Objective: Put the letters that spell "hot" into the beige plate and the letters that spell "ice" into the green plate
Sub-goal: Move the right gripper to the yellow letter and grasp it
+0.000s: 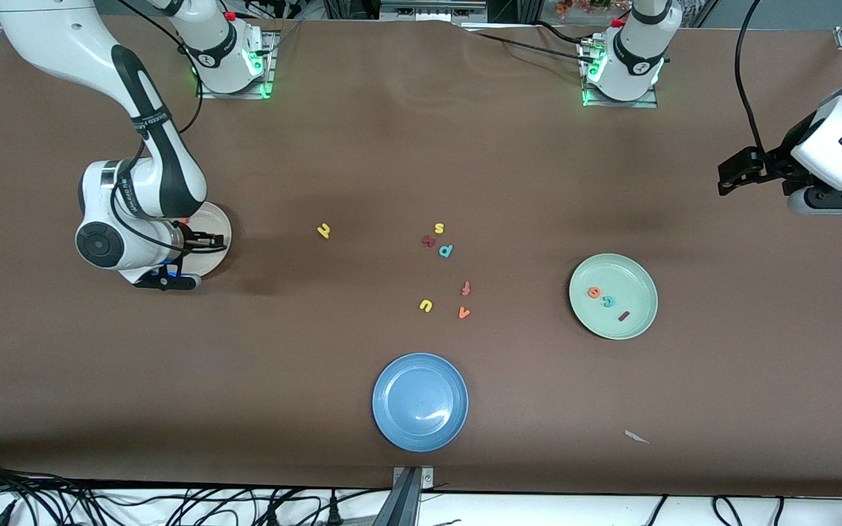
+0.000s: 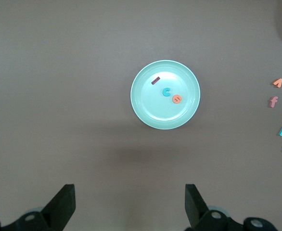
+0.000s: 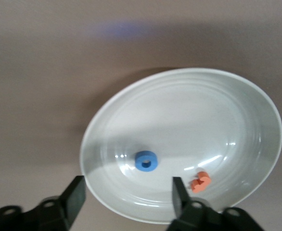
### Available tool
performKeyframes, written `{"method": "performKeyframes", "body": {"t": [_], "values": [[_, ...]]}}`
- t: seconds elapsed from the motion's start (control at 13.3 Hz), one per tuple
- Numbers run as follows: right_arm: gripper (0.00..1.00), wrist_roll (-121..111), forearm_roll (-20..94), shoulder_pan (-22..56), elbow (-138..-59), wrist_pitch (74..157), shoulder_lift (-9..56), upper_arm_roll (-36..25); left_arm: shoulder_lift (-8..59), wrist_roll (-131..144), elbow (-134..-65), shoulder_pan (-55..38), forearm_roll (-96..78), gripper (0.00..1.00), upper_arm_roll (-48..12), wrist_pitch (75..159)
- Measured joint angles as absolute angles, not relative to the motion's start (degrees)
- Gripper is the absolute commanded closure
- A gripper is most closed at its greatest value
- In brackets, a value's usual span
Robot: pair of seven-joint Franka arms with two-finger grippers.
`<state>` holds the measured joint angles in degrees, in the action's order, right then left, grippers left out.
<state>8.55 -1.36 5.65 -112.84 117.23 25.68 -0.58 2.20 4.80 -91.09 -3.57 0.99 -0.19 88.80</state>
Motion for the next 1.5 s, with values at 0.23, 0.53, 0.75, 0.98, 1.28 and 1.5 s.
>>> {"method": "performKeyframes", "body": {"t": [0.23, 0.53, 0.75, 0.98, 1.28, 1.5], "values": [[0.1, 16.3, -1.3, 5.8, -112.4, 118.7, 25.6, 4.6, 2.2, 5.0, -90.3, -3.3, 1.0, 0.0, -0.1, 88.9], [0.01, 21.9, -1.3, 6.4, -112.4, 123.7, 25.6, 13.0, 2.2, 5.1, -90.2, -3.3, 1.0, 0.0, -0.1, 88.9], [0.01, 19.4, -3.9, 6.7, -113.5, 128.2, 25.7, 18.0, 2.5, 5.2, -90.2, -3.3, 1.0, 0.0, -0.1, 88.7], [0.01, 16.8, -10.6, 6.8, -118.5, 138.6, 26.0, 21.3, 2.6, 5.2, -90.2, -3.3, 1.0, 0.0, -0.2, 88.3], [0.01, 15.1, -14.5, 7.0, -125.3, 149.0, 26.3, 21.9, 2.6, 5.2, -90.1, -3.3, 1.0, 0.0, -0.2, 88.1], [0.01, 14.1, -15.9, 7.9, -126.0, 149.6, 27.2, 22.3, 2.6, 5.2, -90.1, -3.3, 1.0, 0.0, -0.3, 87.6]]}}
